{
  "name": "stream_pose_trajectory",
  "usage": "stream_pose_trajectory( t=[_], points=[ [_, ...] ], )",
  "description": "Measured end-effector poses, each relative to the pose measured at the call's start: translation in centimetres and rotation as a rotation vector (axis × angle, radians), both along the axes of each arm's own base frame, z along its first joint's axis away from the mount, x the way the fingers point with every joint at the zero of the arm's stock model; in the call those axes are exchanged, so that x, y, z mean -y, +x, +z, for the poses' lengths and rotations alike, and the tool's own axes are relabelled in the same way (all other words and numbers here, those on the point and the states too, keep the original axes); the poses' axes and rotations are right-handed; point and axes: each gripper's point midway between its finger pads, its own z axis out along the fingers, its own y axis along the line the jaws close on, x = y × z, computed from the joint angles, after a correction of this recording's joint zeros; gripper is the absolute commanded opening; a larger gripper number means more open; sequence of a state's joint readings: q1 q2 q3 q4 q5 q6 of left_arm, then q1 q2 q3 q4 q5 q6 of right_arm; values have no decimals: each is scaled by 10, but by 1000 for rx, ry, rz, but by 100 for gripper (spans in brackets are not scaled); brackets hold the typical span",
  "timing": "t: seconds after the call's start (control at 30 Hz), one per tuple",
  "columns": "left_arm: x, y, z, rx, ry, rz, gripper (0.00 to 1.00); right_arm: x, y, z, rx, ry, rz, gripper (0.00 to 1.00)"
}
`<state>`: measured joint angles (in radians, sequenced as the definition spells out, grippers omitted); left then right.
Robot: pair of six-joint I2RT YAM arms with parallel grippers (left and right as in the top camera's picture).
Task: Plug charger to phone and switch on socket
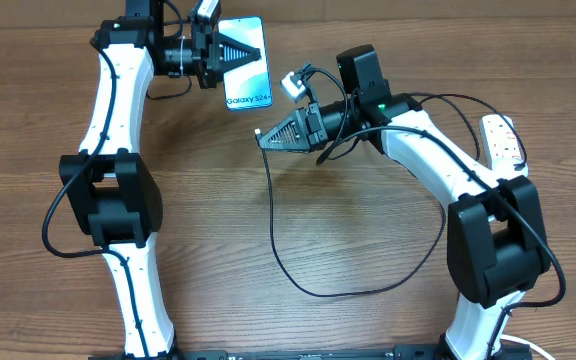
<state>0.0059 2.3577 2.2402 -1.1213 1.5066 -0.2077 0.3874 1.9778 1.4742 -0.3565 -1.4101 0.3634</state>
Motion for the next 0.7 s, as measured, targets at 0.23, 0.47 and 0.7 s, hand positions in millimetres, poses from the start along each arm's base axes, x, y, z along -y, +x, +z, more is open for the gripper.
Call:
stream_pose_trajectory(
  t=[0.23, 0.47, 0.7],
  points=[
    [2, -1, 0, -8, 0, -4, 4, -6, 2, 7, 50, 27, 8, 4],
    [9, -6, -1, -31, 0, -19, 4, -7, 5, 8, 39, 18, -4, 4],
    [9, -6, -1, -38, 1, -19, 4, -7, 10, 4, 25, -6, -30, 4]
  ],
)
